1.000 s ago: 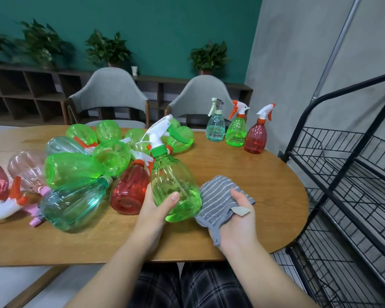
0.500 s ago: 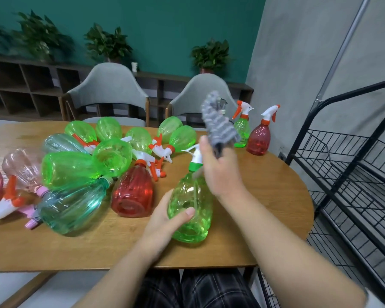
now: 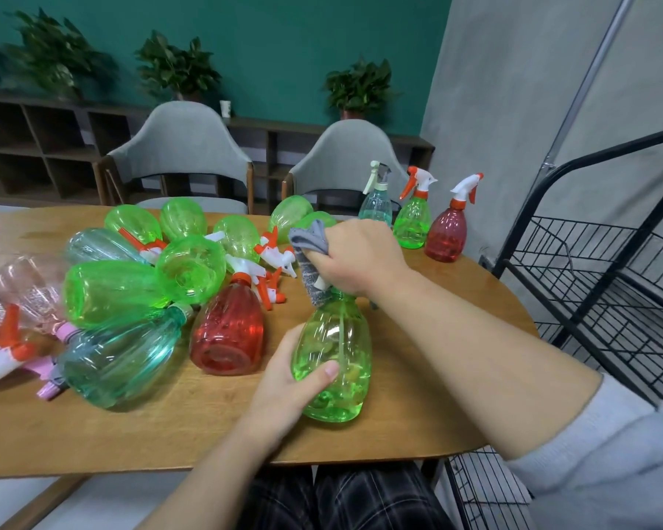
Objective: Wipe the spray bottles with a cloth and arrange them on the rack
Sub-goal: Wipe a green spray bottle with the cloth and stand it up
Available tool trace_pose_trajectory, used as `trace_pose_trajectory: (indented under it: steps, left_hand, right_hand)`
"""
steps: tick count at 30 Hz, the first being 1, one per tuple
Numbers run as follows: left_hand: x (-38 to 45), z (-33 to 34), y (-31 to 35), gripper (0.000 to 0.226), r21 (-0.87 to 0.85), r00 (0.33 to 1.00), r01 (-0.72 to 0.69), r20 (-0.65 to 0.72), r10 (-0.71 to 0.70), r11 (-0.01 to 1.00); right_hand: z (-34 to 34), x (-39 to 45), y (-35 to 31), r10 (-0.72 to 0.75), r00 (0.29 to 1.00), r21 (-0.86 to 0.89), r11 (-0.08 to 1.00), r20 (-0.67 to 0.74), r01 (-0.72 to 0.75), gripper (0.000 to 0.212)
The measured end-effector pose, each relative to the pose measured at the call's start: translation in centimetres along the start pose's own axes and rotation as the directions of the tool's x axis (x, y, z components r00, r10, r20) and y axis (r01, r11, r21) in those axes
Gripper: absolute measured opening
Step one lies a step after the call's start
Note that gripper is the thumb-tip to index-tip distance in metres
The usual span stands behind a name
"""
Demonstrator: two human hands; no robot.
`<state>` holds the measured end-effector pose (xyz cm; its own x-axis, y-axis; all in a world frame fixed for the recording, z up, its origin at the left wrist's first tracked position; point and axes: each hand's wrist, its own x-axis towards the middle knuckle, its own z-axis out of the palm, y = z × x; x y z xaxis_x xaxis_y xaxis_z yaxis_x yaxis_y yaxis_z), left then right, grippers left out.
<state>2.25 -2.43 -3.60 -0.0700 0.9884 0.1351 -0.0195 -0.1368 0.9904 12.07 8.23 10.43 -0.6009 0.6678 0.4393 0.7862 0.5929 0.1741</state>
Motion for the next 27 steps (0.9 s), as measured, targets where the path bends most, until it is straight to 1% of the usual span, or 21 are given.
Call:
trace_pose_trajectory:
  steps: [2,4,5,6,7,8,10,11,13,15,16,17,18,19,20,21,22,23,24,25,27]
  left_hand:
    - [-0.1,0.0,0.1,0.075,-0.003,1.000,0.001,0.005,-0.001,1.000]
    - [0.0,0.0,0.1,0.077,-0.006,1.000,0.006,0.013,-0.005,1.000]
    - [0.0,0.0,0.0,0.078,-0.007,1.000,0.011,0.016,-0.011,1.000]
    - [0.0,-0.1,0.0,0.078,-0.006,1.000,0.014,0.014,-0.014,1.000]
    - [0.0,-0.1,-0.1,0.077,-0.001,1.000,0.016,0.008,-0.016,1.000]
    - [0.0,-0.1,-0.1,0.077,0.003,1.000,0.017,0.005,-0.017,1.000]
    - [0.0,-0.1,-0.2,0.076,-0.006,1.000,0.020,0.003,-0.019,1.000]
    - [0.0,-0.1,-0.1,0.075,-0.011,1.000,0.020,0.005,-0.020,1.000]
    - [0.0,-0.1,0.0,0.075,-0.020,1.000,0.021,0.013,-0.021,1.000]
    - [0.0,-0.1,0.0,0.074,-0.034,1.000,0.024,0.011,-0.024,0.999]
    - [-0.1,-0.1,-0.1,0.074,-0.040,1.000,0.028,0.008,-0.027,0.999]
    - [-0.1,-0.1,-0.1,0.074,-0.043,1.000,0.030,0.005,-0.030,0.999]
    - [-0.1,-0.1,-0.1,0.073,-0.045,1.000,0.029,0.005,-0.029,0.999]
    - [-0.1,-0.1,-0.1,0.073,-0.045,1.000,0.030,0.009,-0.030,0.999]
    - [-0.1,-0.1,0.0,0.073,-0.051,0.999,0.031,0.015,-0.030,0.998]
    - [-0.1,-0.1,0.0,0.073,-0.064,0.999,0.034,0.016,-0.033,0.997]
    - [0.0,-0.1,-0.1,0.073,-0.080,0.999,0.040,0.012,-0.039,0.996]
    - [0.0,-0.1,0.0,0.073,-0.093,0.999,0.044,0.010,-0.043,0.995]
    - [0.0,-0.1,0.0,0.074,-0.099,0.999,0.045,0.009,-0.044,0.994]
    - [0.0,-0.1,0.0,0.074,-0.098,0.999,0.045,0.013,-0.044,0.994]
    - [0.0,-0.2,0.1,0.074,-0.089,0.999,0.050,0.022,-0.048,0.995]
  right_hand:
    - [0.0,-0.1,0.1,0.004,0.999,0.039,0.999,-0.036,-0.003,0.051]
    - [0.1,-0.4,0.6,0.052,0.997,0.172,0.984,-0.053,-0.043,0.051]
    - [0.3,-0.5,1.1,0.119,0.992,0.305,0.947,-0.044,-0.100,0.052]
    - [0.4,-0.6,1.6,0.201,0.979,0.455,0.876,-0.036,-0.163,0.053]
    - [0.7,-0.6,2.1,0.291,0.956,0.560,0.799,-0.044,-0.218,0.054]
    - [0.9,-0.7,2.5,0.363,0.930,0.601,0.757,-0.060,-0.257,0.055]
    - [1.3,-1.0,3.0,0.427,0.901,0.530,0.782,-0.071,-0.329,0.053]
    - [1.7,-1.1,3.1,0.433,0.898,0.464,0.813,-0.077,-0.352,0.051]
    - [2.2,-1.2,3.2,0.433,0.897,0.414,0.834,-0.084,-0.364,0.048]
    - [2.5,-1.3,3.3,0.459,0.885,0.449,0.809,-0.078,-0.380,0.047]
    - [2.5,-1.4,3.2,0.496,0.864,0.519,0.762,-0.084,-0.388,0.048]
    - [2.5,-1.6,3.1,0.573,0.817,0.638,0.654,-0.068,-0.406,0.049]
    - [2.3,-1.8,2.9,0.682,0.731,0.799,0.454,-0.027,-0.394,0.048]
    - [2.0,-2.0,2.8,0.788,0.607,0.922,0.156,0.099,-0.354,0.047]
    - [1.5,-2.2,2.9,0.813,0.510,0.952,-0.171,0.281,-0.253,0.045]
    - [1.5,-2.4,3.1,0.759,0.479,0.892,-0.430,0.441,-0.141,0.043]
    - [2.0,-2.7,3.5,0.698,0.475,0.811,-0.582,0.536,-0.060,0.043]
    - [2.4,-3.2,3.7,0.666,0.473,0.772,-0.634,0.577,-0.049,0.045]
    - [2.5,-3.8,3.5,0.652,0.471,0.771,-0.629,0.594,-0.100,0.048]
    - [2.9,-4.4,3.1,0.643,0.469,0.780,-0.596,0.605,-0.190,0.053]
    - [3.6,-5.6,2.0,0.620,0.498,0.795,-0.452,0.607,-0.405,0.064]
